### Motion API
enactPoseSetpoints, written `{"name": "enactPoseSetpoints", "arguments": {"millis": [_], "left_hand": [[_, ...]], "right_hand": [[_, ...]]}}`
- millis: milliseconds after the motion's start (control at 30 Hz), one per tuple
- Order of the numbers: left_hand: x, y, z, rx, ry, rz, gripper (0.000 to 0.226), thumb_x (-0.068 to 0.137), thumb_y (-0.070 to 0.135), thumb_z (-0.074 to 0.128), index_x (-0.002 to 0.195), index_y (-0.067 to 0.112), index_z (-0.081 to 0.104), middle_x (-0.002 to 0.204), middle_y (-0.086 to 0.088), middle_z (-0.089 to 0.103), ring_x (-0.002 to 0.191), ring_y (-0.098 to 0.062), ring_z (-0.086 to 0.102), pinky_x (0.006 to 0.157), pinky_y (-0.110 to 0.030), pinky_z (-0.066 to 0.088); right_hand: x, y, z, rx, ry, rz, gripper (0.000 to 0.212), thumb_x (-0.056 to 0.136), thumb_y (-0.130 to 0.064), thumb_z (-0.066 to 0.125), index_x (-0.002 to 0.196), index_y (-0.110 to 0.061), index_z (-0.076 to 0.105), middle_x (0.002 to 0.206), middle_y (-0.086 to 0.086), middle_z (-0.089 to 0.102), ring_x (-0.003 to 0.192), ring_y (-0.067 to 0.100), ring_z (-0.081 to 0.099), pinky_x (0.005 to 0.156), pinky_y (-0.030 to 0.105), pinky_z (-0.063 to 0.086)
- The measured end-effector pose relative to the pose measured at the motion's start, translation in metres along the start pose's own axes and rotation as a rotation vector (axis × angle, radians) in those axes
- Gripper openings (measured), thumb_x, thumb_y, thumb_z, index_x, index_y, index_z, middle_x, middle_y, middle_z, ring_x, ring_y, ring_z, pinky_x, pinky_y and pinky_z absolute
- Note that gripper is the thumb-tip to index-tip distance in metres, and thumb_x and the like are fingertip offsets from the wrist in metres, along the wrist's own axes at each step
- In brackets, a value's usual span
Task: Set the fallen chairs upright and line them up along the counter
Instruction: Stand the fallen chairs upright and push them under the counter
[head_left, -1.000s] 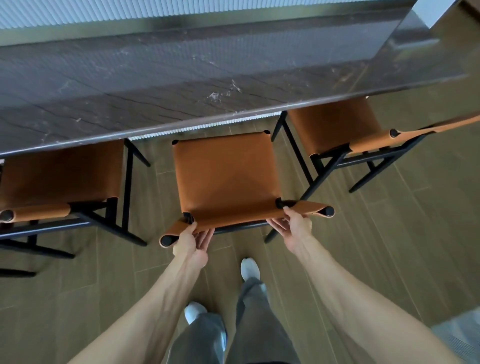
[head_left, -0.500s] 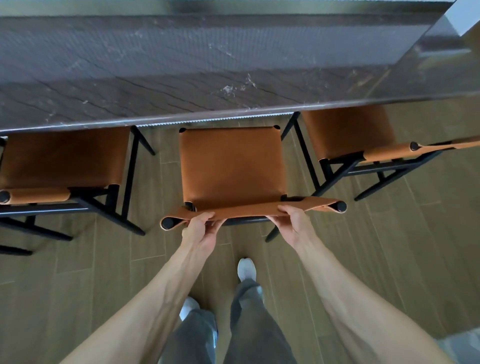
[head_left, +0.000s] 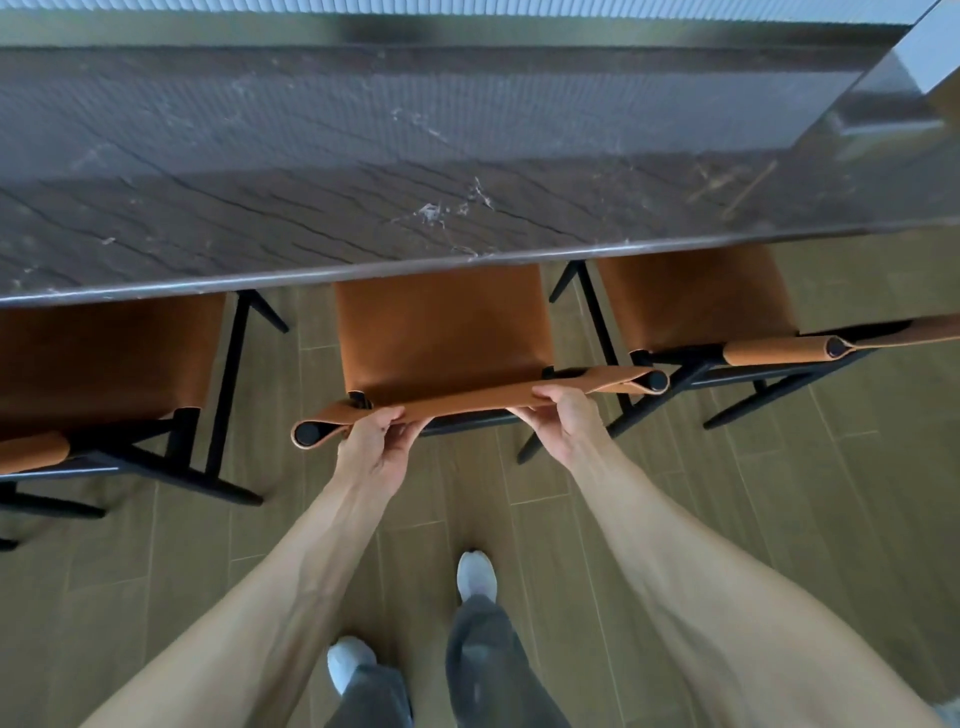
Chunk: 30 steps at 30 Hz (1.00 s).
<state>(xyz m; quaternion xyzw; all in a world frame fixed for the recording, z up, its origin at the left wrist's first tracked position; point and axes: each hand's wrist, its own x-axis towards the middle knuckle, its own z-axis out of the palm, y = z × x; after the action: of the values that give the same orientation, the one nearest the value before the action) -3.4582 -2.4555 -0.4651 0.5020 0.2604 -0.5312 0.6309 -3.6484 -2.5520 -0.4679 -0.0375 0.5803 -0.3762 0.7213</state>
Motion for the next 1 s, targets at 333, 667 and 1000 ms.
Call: {"name": "enactPoseSetpoints", "arguments": {"millis": [333,667,1000], "left_hand": [[0.031,0.014,0.032,-0.032,0.014,-0.006,0.029,0.093,-0.016,0.052,0.119,-0.004,0.051,0.11,-0.026,0.067,0.101,-0.041,0.069,0.065,-0.049,0.063],[0.024,0.016,0.035,0.056,0.079,-0.008,0.036,0.09,-0.017,0.053,0.124,-0.005,0.051,0.118,-0.029,0.063,0.104,-0.046,0.068,0.081,-0.054,0.061],[0.005,0.009,0.032,0.131,0.013,-0.003,0.041,0.096,-0.012,0.045,0.137,-0.006,0.046,0.131,-0.028,0.057,0.114,-0.048,0.063,0.079,-0.051,0.062]], "right_hand": [[0.038,-0.018,0.03,0.004,-0.01,-0.006,0.053,0.089,0.019,0.05,0.137,-0.004,0.049,0.133,0.025,0.062,0.114,0.046,0.065,0.083,0.063,0.059],[0.028,-0.025,0.03,-0.095,0.037,0.047,0.043,0.097,0.014,0.045,0.134,-0.009,0.048,0.134,0.022,0.059,0.111,0.049,0.065,0.082,0.064,0.059],[0.007,-0.03,0.025,-0.15,0.035,0.026,0.056,0.098,0.015,0.037,0.144,-0.017,0.04,0.143,0.018,0.051,0.12,0.05,0.059,0.086,0.068,0.054]]}}
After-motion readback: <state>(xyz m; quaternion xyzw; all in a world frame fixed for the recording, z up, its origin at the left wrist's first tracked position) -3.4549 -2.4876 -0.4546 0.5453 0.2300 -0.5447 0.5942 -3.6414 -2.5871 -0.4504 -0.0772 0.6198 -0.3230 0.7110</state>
